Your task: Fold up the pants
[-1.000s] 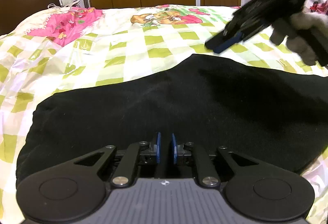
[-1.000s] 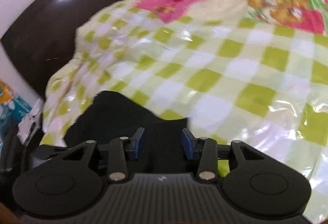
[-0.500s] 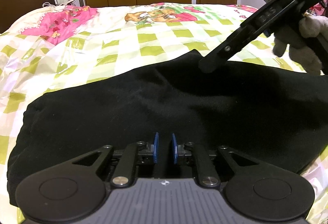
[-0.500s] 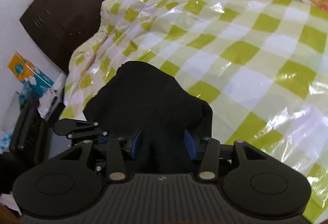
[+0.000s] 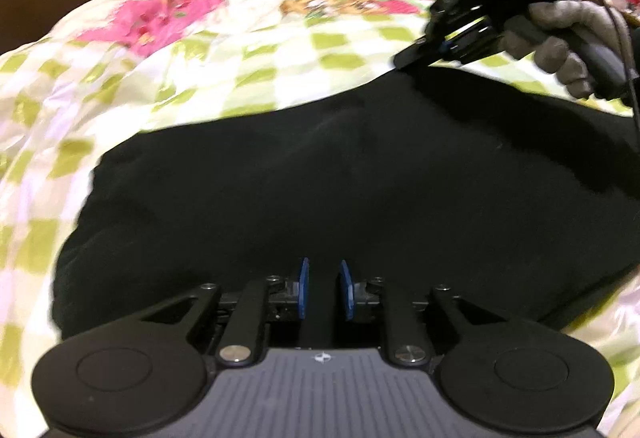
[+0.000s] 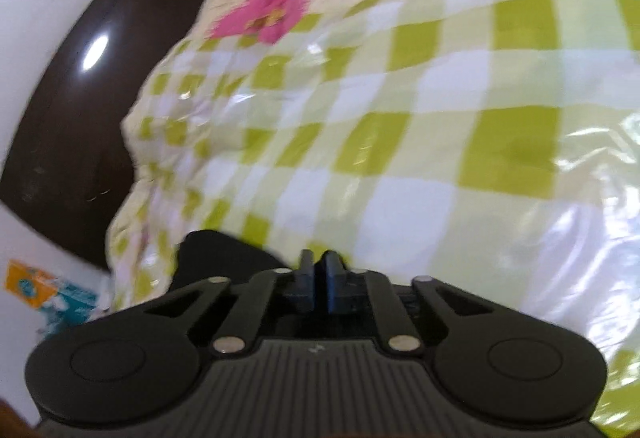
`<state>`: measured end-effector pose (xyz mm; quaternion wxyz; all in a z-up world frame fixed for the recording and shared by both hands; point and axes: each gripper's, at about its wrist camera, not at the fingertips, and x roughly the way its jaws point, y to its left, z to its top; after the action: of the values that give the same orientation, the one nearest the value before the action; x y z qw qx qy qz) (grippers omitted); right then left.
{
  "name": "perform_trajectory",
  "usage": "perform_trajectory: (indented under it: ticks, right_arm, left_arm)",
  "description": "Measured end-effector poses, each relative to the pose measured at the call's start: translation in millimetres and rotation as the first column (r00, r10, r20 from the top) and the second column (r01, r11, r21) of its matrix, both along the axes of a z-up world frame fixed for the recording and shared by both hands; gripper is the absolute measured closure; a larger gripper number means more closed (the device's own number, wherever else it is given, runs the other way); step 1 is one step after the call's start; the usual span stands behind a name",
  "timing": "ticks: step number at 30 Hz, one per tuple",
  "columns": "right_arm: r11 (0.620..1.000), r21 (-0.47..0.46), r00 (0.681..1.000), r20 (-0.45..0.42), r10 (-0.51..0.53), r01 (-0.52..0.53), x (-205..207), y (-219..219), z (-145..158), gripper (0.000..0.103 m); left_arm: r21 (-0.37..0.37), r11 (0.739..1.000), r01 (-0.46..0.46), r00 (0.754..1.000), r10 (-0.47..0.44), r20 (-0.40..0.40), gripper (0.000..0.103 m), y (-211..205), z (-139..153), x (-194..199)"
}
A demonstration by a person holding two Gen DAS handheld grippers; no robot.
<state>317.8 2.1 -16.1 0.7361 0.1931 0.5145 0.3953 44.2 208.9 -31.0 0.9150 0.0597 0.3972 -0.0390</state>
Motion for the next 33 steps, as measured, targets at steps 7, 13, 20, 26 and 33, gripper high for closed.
perform_trajectory:
  ticks: [7, 13, 20, 26, 33]
  right_arm:
    - [0.995, -0.081, 0.988, 0.151, -0.041, 0.054, -23, -9, 30, 0.093]
    - [0.987, -0.161, 0.962, 0.270, 0.033, 0.011, -100, -27, 65, 0.093]
    - [0.951, -0.201, 0.971, 0.005, 0.240, -0.234, -181, 12, 12, 0.093]
    - [0.947, -0.156, 0.960, -0.047, 0.275, -0.279, -214, 26, 14, 0.093]
    - [0.955, -0.198, 0.969, 0.063, 0.239, -0.222, -200, 51, 19, 0.089]
  left_arm:
    - [0.058, 0.997, -0.044, 0.999, 0.043, 0.017, 0.069, 3, 14, -14]
    - [0.105, 0.994, -0.013, 1.000, 0.015, -0.022, 0.069, -4, 9, -20]
    - [0.109, 0.993, -0.042, 0.998, 0.046, -0.037, 0.065, 10, 8, -40]
    - [0.070, 0.998, 0.006, 0.999, -0.010, 0.052, 0.066, 2, 33, -54]
    - [0.055, 0.995, 0.078, 0.996, -0.075, -0.045, 0.066, -13, 16, -40]
